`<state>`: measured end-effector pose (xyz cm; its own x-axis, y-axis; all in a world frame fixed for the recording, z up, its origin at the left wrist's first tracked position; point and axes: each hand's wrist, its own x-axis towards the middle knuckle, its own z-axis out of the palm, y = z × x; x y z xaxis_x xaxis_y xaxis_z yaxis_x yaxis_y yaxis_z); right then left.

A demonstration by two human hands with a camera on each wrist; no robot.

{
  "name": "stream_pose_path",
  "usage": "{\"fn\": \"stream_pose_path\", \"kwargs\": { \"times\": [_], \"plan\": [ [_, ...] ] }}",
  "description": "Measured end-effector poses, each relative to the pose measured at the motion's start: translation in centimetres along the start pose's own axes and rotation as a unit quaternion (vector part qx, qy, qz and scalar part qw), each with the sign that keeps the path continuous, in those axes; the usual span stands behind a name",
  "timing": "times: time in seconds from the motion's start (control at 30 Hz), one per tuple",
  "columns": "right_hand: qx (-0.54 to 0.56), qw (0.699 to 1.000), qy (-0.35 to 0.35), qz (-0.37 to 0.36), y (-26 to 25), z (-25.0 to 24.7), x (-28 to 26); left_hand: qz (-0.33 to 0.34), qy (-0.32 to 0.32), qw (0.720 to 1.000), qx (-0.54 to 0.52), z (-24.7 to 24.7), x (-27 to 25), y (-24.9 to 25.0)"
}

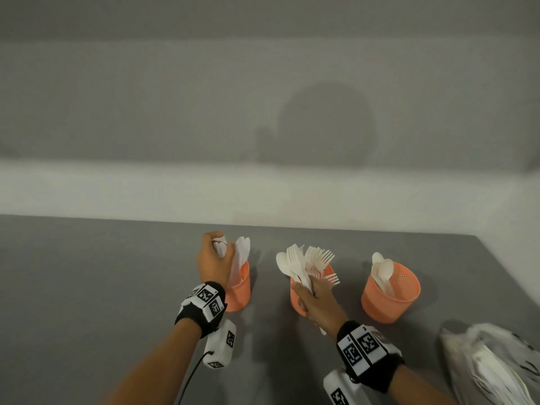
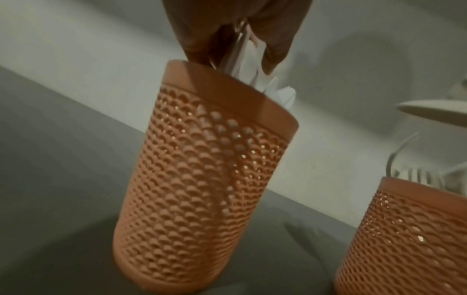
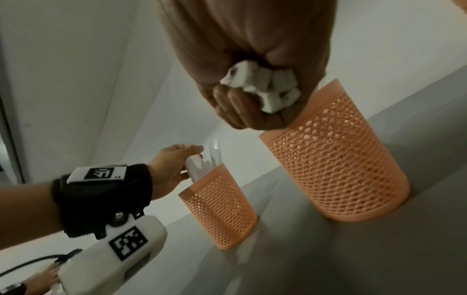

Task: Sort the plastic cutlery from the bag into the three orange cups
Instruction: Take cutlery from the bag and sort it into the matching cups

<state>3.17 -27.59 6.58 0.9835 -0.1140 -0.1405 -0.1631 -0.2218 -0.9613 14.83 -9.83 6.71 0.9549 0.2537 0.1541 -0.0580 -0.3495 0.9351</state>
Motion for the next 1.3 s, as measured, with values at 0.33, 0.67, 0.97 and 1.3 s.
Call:
{"fn": "stream_pose_path", "kwargs": {
  "times": [0.33,0.67,0.97,1.3],
  "plan": [
    [-0.136,0.982,0.112,-0.076,0.5,1.3,-0.2,0.014,-0.093,0.991,-0.093,0.7,-5.9,5.1],
    [-0.105,0.989,0.066,-0.076,-0.9,1.2,-3.6,-0.168,-0.242,0.936,-0.192,4.9,-11.5,6.2],
    [0.148,0.986,-0.069,0.03,-2.3,-1.5,-5.5,-0.154,-0.346,0.891,-0.25,4.4,-12.5,7.4],
    [0.139,0.99,-0.008,-0.005,-0.6,-2.5,-5.5,-0.11,-0.341,0.915,-0.188,3.6,-13.0,6.1]
  ]
}}
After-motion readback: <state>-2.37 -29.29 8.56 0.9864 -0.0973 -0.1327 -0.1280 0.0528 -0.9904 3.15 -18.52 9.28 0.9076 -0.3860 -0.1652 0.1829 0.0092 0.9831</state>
